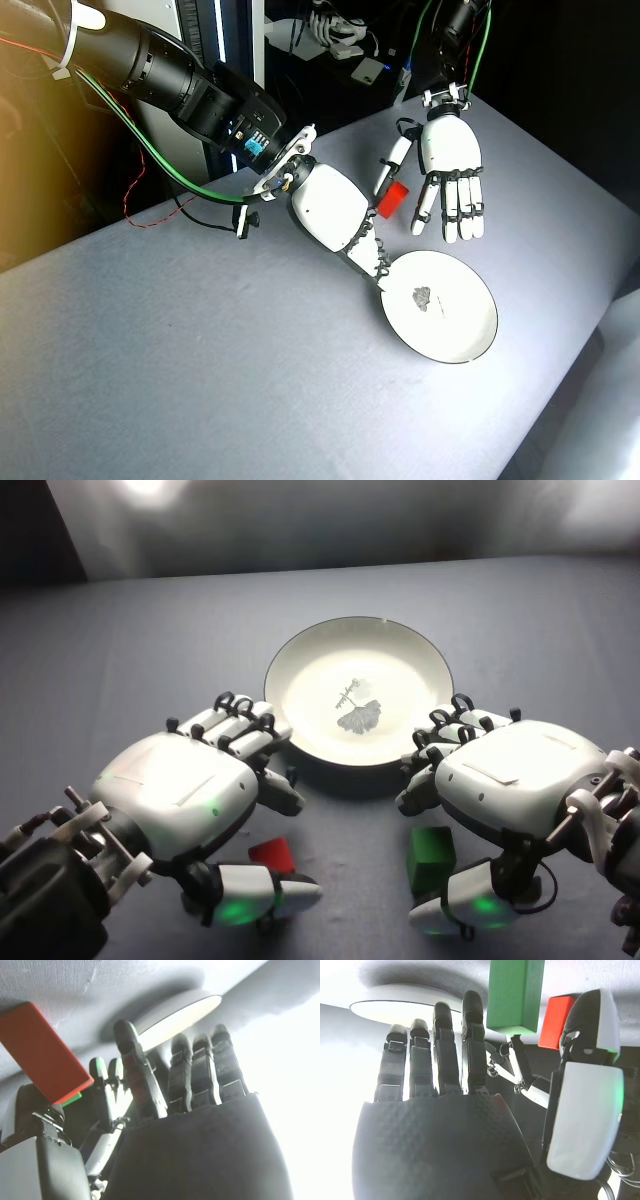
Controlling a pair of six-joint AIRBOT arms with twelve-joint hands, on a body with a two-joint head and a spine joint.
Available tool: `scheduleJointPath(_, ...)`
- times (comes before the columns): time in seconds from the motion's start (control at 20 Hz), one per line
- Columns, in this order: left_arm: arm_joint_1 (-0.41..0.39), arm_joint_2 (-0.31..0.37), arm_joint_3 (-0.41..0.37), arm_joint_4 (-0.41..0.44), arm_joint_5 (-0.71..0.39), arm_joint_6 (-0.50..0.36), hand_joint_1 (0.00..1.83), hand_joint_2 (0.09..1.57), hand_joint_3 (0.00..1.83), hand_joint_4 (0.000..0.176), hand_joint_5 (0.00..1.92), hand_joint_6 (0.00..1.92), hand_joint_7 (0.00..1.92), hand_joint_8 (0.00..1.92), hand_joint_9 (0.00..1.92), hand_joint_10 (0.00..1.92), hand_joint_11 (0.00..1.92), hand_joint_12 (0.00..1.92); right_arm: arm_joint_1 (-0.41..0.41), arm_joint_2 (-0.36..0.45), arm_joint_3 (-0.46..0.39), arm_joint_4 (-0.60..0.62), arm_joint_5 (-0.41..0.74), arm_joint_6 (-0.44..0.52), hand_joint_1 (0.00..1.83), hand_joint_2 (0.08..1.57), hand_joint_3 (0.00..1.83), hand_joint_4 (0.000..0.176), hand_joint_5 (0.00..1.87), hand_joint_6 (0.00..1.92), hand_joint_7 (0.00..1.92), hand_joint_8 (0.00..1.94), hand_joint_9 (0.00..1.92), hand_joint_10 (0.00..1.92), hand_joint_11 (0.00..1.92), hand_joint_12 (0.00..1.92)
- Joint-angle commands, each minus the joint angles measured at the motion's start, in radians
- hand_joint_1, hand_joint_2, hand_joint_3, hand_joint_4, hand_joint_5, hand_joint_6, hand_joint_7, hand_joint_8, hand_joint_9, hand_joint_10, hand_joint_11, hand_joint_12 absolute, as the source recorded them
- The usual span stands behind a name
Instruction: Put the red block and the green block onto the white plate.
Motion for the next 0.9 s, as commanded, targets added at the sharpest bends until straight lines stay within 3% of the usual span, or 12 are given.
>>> scheduleJointPath(0.0,-0.004,0.003,-0.003,0.035,-0.092,0.007,0.42,0.99,0.00,0.103,0.79,0.01,0.16,0.01,0.00,0.00,0.01,0.03,0.007,0.006,-0.003,-0.055,0.046,0.004,0.72,0.82,0.01,0.000,0.67,0.01,0.25,0.00,0.08,0.00,0.00,0.00)
scheduleJointPath(0.05,-0.003,0.003,-0.008,0.032,-0.092,0.011,0.40,0.99,0.00,0.115,0.78,0.01,0.16,0.00,0.00,0.00,0.00,0.00,0.007,0.006,-0.003,-0.055,0.045,0.004,0.72,0.81,0.00,0.000,0.67,0.01,0.28,0.01,0.09,0.00,0.00,0.00)
scheduleJointPath(0.1,-0.003,0.003,-0.011,0.031,-0.092,0.015,0.40,1.00,0.00,0.111,0.77,0.00,0.14,0.00,0.00,0.00,0.00,0.00,0.007,0.006,-0.003,-0.055,0.045,0.004,0.69,0.81,0.00,0.012,0.66,0.00,0.28,0.01,0.09,0.01,0.01,0.01)
scheduleJointPath(0.15,-0.002,0.003,-0.014,0.030,-0.092,0.016,0.35,1.01,0.01,0.139,0.75,0.00,0.14,0.00,0.00,0.00,0.01,0.01,0.007,0.006,-0.003,-0.055,0.044,0.004,0.71,0.81,0.00,0.012,0.67,0.01,0.32,0.03,0.10,0.01,0.01,0.00)
scheduleJointPath(0.2,0.001,0.003,-0.018,0.024,-0.092,0.019,0.40,1.00,0.00,0.117,0.78,0.02,0.17,0.01,0.01,0.01,0.03,0.02,0.007,0.006,-0.003,-0.055,0.042,0.004,0.71,0.81,0.00,0.008,0.66,0.00,0.27,0.00,0.08,0.00,0.00,0.00)
scheduleJointPath(0.25,0.004,0.003,-0.020,0.018,-0.092,0.021,0.37,1.00,0.00,0.127,0.77,0.01,0.16,0.01,0.01,0.00,0.03,0.02,0.007,0.006,-0.003,-0.055,0.041,0.004,0.73,0.81,0.00,0.000,0.67,0.01,0.28,0.01,0.08,0.00,0.00,0.00)
scheduleJointPath(0.35,0.008,0.003,-0.021,0.012,-0.092,0.023,0.36,1.00,0.00,0.126,0.77,0.01,0.16,0.00,0.00,0.00,0.01,0.01,0.007,0.006,-0.003,-0.055,0.039,0.004,0.70,0.82,0.01,0.000,0.65,0.00,0.33,0.02,0.10,0.01,0.00,0.00)
scheduleJointPath(0.45,0.012,0.003,-0.023,0.005,-0.094,0.025,0.44,0.98,0.00,0.101,0.80,0.02,0.18,0.01,0.01,0.00,0.01,0.02,0.007,0.006,-0.003,-0.055,0.038,0.004,0.73,0.82,0.00,0.000,0.69,0.01,0.33,0.01,0.09,0.00,0.00,0.00)
scheduleJointPath(0.6,0.017,0.003,-0.024,0.001,-0.102,0.026,0.38,1.00,0.00,0.124,0.78,0.01,0.17,0.00,0.00,0.00,0.01,0.02,0.007,0.006,-0.003,-0.055,0.038,0.004,0.71,0.83,0.00,0.000,0.63,0.00,0.31,0.01,0.09,0.00,0.00,0.00)
scheduleJointPath(0.65,0.018,0.002,-0.024,0.001,-0.102,0.027,0.38,1.00,0.00,0.124,0.78,0.01,0.17,0.00,0.00,0.00,0.01,0.02,0.007,0.006,-0.003,-0.055,0.038,0.004,0.71,0.83,0.00,0.000,0.63,0.00,0.31,0.01,0.09,0.00,0.00,0.00)
scheduleJointPath(0.7,0.018,0.002,-0.024,0.000,-0.102,0.028,0.44,0.98,0.00,0.102,0.80,0.02,0.18,0.00,0.00,0.00,0.01,0.02,0.007,0.006,-0.003,-0.055,0.038,0.004,0.72,0.83,0.00,0.000,0.66,0.01,0.31,0.01,0.09,0.01,0.00,0.00)
scheduleJointPath(0.85,0.018,0.002,-0.024,0.000,-0.102,0.028,0.34,1.01,0.00,0.129,0.78,0.00,0.19,0.00,0.01,0.00,0.00,0.09,0.007,0.006,-0.003,-0.055,0.038,0.004,0.72,0.82,0.00,0.000,0.69,0.02,0.31,0.00,0.10,0.01,0.00,0.00)
